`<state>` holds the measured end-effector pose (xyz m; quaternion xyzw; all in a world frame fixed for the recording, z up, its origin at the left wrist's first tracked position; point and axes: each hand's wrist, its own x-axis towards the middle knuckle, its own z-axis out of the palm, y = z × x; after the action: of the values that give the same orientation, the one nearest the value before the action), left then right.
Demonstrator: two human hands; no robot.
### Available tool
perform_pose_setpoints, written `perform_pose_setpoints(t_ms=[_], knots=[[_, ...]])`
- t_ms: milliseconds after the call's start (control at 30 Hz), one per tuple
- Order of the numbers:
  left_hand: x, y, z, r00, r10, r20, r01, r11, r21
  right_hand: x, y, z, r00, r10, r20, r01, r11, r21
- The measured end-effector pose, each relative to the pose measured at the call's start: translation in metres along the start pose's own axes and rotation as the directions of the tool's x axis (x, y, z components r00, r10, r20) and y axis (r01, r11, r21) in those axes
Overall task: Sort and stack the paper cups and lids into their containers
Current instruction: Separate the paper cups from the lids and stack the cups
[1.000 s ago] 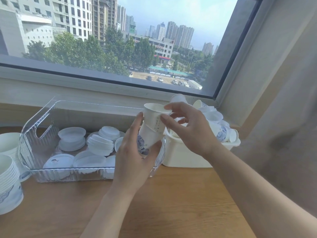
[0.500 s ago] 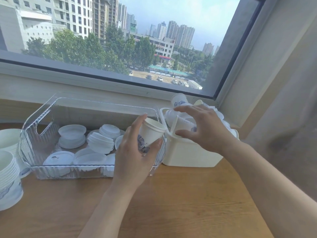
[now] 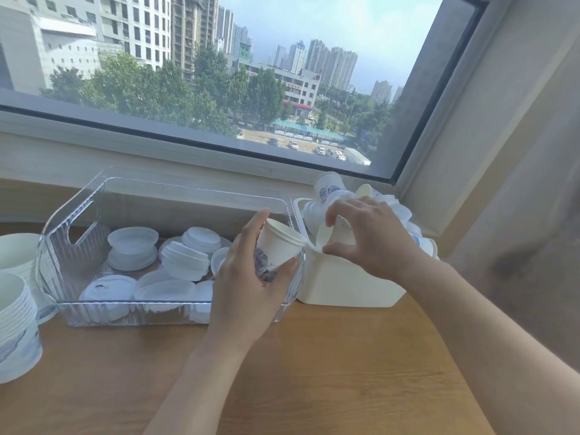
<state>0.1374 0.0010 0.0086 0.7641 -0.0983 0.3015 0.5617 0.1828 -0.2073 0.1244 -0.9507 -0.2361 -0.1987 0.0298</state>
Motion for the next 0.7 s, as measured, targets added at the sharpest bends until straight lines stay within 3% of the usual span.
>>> perform_pose_setpoints(t_ms=[133,333,500,633,700], knots=[[-0.0007,-0.0004,0.0001,1.0,-0.016,0.008,0.016,1.0,0.001,0.0014,-0.0012,-0.0009,1.0,0.006,-0.002,-0.006,0.999,0.046],[-0.0009,-0.0033,0.0023,1.0,-0.002,0.005,0.002,1.0,0.019,-0.0004,-0.0002,-0.0006,0.984,0.113,-0.141,-0.075,0.965,0.251],[-0.0019,-0.0024,0.004,1.0,-0.005,0.024,0.005,1.0,0.023,0.0018,-0.0059,0.0044,0.998,0.059,0.018,-0.061,0.976,0.211],[-0.0023,-0.0017,0.0026,0.999,-0.018,0.032,0.018,1.0,0.026,0.0046,-0.0048,0.0078,0.997,0.075,-0.007,-0.073,0.984,0.164],[-0.0018,-0.0018,0.0027,0.999,-0.018,0.03,0.017,0.999,0.033,0.0053,-0.0049,0.0061,0.991,0.121,-0.058,-0.105,0.968,0.229]])
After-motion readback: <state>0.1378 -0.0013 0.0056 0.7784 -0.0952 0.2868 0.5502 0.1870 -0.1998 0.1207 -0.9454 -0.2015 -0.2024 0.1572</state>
